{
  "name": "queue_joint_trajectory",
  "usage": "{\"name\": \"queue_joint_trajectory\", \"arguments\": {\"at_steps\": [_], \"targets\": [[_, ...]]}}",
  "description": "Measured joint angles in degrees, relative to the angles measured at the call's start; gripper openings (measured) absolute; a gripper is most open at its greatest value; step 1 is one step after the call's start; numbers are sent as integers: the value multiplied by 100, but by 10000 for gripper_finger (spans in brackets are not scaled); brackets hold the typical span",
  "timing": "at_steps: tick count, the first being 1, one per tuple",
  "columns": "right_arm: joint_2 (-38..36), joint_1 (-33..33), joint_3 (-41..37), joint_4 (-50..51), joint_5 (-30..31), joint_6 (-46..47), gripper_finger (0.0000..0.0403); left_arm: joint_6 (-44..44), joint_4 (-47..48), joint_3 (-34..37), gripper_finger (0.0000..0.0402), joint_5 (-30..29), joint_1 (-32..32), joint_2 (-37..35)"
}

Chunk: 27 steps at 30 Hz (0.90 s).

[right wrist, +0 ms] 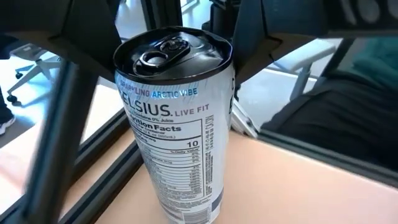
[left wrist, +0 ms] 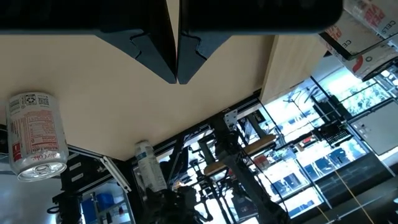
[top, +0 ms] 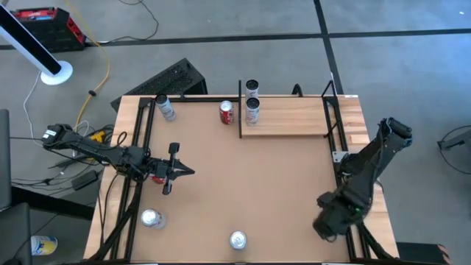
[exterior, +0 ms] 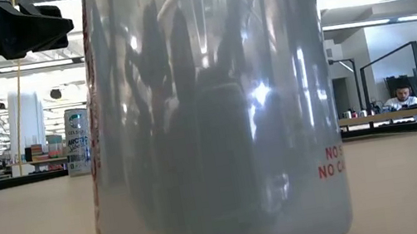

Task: Place canned beverage on shelf
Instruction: Put the bottom white-blue soda can on the shelf

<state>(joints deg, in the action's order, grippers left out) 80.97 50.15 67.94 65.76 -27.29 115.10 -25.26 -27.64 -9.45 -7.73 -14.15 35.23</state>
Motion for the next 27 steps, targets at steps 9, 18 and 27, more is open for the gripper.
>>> {"name": "queue_joint_trajectory", "arguments": {"at_steps": [9,18,27], "targets": [[-7,-1835,485,1437,-101,-2093,277,2,-2,0,0,0,0,-1],[-7,-4068,485,1644,196,-4350,277,44,15,0,0,0,0,-1],[-7,-5685,485,1772,779,-5196,277,42,32,0,0,-2,0,1]]}}
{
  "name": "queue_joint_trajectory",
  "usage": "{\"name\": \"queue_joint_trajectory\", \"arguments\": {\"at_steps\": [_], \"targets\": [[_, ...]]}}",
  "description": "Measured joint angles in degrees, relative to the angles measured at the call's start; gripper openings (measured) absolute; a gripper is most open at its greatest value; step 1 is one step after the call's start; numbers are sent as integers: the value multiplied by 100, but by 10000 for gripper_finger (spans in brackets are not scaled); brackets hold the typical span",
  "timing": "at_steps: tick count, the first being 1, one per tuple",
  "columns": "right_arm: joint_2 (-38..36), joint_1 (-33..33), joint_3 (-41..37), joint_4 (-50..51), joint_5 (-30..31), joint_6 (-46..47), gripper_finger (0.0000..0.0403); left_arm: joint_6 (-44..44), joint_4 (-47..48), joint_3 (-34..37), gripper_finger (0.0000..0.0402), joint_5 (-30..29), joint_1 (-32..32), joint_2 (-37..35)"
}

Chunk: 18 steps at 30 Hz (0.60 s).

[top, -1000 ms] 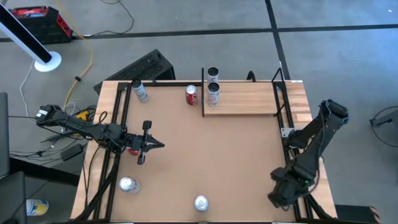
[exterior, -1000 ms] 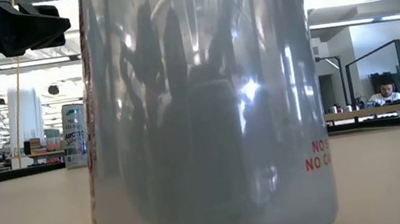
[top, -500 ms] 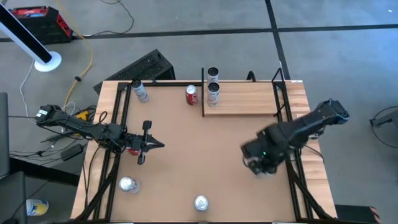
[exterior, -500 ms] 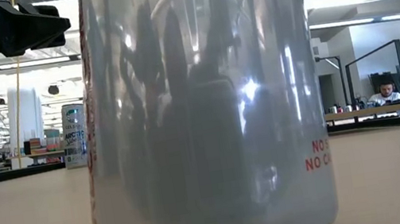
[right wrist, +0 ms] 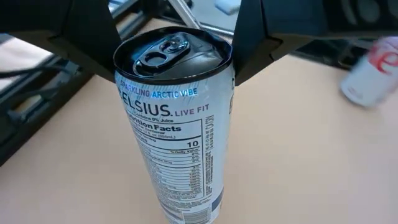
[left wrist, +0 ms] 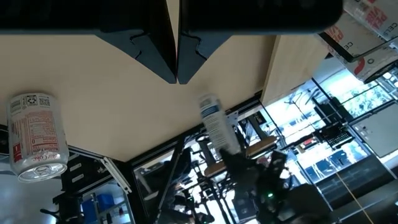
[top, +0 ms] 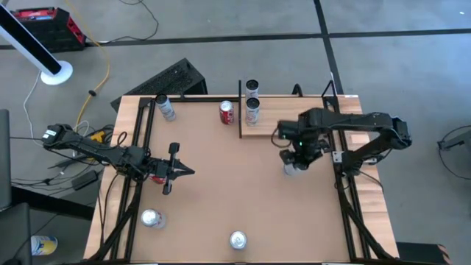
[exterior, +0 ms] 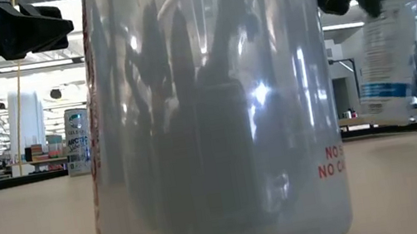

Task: Place canned beverage on shelf
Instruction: Put the bottom white-blue soda can on the shelf

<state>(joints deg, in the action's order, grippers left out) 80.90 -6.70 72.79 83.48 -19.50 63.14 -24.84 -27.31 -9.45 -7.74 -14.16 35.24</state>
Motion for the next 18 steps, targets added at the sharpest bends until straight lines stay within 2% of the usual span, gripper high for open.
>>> {"name": "queue_joint_trajectory", "arguments": {"at_steps": [8,14,18], "targets": [[0,-630,0,11,83,-227,277,1,5,0,0,0,0,-1],[0,-779,0,10,209,-355,316,0,11,0,0,0,-1,-1],[-7,-778,7,0,329,-368,328,0,14,0,0,0,0,-2]]}}
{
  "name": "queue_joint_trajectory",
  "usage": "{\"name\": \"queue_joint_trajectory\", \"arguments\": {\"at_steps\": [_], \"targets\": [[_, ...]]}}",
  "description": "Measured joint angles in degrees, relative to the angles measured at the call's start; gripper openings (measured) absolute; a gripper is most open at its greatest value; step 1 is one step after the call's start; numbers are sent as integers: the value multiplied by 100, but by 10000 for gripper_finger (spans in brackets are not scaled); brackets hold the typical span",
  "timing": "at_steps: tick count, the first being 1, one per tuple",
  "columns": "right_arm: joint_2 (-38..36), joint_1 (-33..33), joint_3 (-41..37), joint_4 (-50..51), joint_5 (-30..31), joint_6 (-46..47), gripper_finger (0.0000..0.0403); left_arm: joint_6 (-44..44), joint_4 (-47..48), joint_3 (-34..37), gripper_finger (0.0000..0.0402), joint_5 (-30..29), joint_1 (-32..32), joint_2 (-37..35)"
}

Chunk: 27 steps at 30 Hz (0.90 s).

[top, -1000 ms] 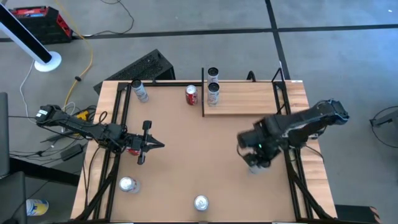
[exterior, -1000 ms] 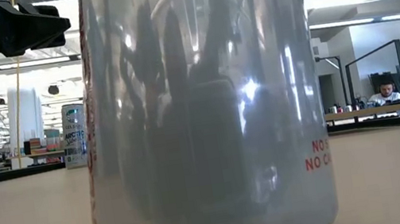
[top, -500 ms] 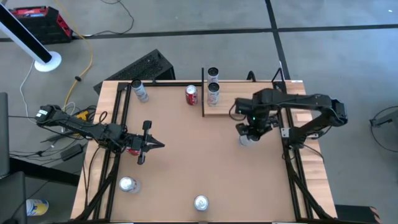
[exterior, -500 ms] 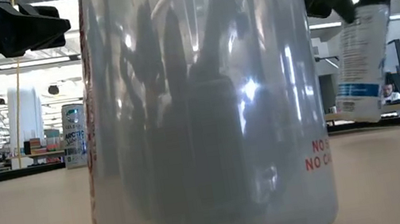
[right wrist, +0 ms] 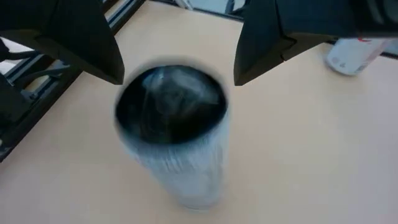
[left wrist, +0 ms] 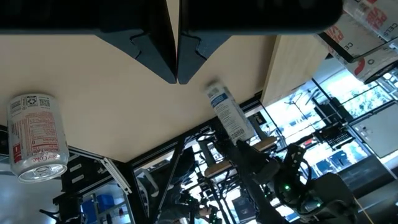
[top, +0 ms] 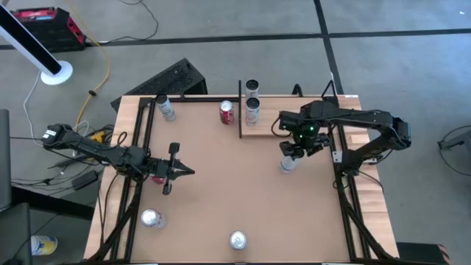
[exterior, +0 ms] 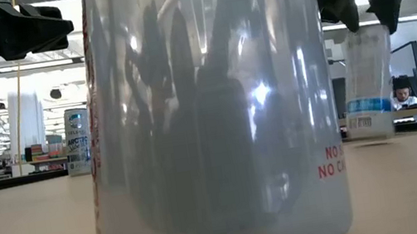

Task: Place canned beverage on shelf
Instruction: Put the bottom white-blue soda can on the shelf

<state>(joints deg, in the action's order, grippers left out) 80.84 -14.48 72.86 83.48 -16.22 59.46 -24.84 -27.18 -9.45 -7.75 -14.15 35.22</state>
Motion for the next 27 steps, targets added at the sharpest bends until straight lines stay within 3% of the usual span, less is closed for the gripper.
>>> {"name": "queue_joint_trajectory", "arguments": {"at_steps": [9,18,27], "targets": [[0,-37,0,-144,136,-7,327,0,45,0,0,0,-2,2],[2,120,159,-340,-98,-730,328,-37,83,0,0,-2,0,2],[2,564,929,-300,469,-1146,328,-39,83,0,0,-2,-1,1]]}}
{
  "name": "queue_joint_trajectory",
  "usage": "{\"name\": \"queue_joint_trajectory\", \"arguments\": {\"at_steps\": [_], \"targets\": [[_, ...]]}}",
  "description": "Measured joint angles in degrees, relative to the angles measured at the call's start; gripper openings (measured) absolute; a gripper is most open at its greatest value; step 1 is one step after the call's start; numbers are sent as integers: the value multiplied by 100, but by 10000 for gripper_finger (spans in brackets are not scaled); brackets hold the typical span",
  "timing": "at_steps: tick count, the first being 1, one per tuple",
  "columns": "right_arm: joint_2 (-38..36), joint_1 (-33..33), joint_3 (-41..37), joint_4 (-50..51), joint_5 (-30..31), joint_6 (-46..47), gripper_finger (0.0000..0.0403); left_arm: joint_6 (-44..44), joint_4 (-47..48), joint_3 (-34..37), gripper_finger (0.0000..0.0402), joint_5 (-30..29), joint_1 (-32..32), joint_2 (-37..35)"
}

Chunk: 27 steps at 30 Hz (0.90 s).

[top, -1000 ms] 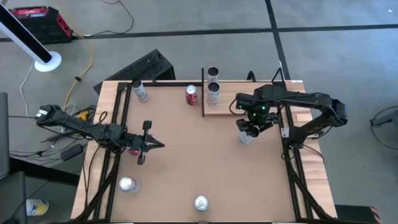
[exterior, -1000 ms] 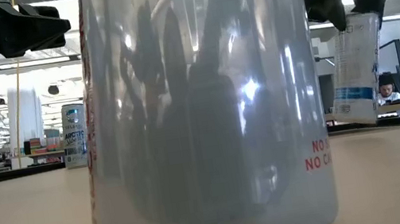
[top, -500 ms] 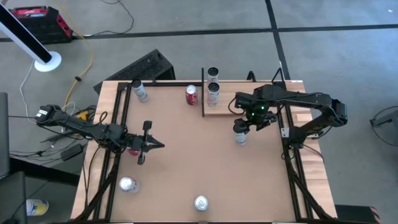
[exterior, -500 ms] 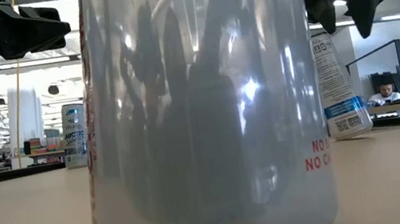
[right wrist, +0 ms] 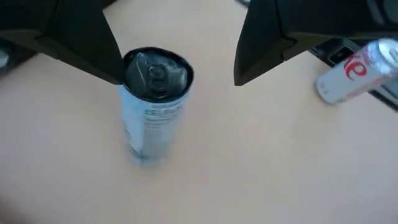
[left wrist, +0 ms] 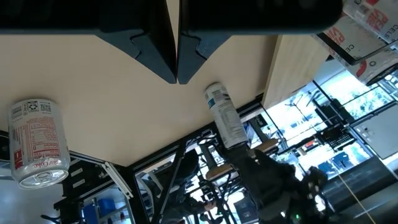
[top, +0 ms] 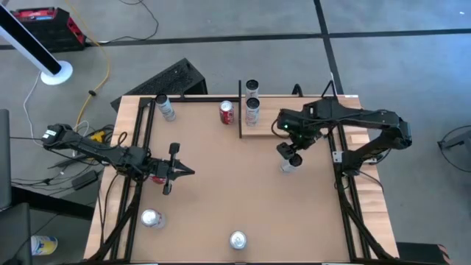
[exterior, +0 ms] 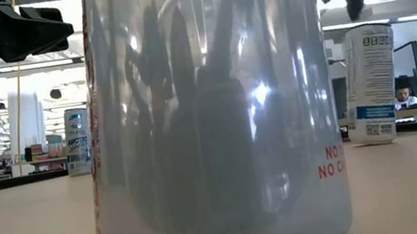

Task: Place canned beverage on shelf
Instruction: Put the bottom white-blue soda can on the shelf

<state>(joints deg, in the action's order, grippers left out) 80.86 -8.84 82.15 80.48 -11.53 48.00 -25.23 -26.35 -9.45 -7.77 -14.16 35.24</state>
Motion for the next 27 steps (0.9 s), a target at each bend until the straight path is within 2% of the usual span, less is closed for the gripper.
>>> {"name": "queue_joint_trajectory", "arguments": {"at_steps": [11,15,19,23,27], "targets": [[2,1019,131,-1044,1027,-1328,319,-2,-11,0,0,2,1,-1],[2,1155,131,-855,1573,-1402,311,0,-11,0,0,1,1,0],[2,1147,127,-256,1659,-1749,307,4,-11,0,0,2,1,1],[2,1176,124,-238,1641,-2750,306,2,-11,0,0,0,1,1],[2,1173,124,-340,1680,-4248,306,3,-11,0,0,0,-1,1]]}}
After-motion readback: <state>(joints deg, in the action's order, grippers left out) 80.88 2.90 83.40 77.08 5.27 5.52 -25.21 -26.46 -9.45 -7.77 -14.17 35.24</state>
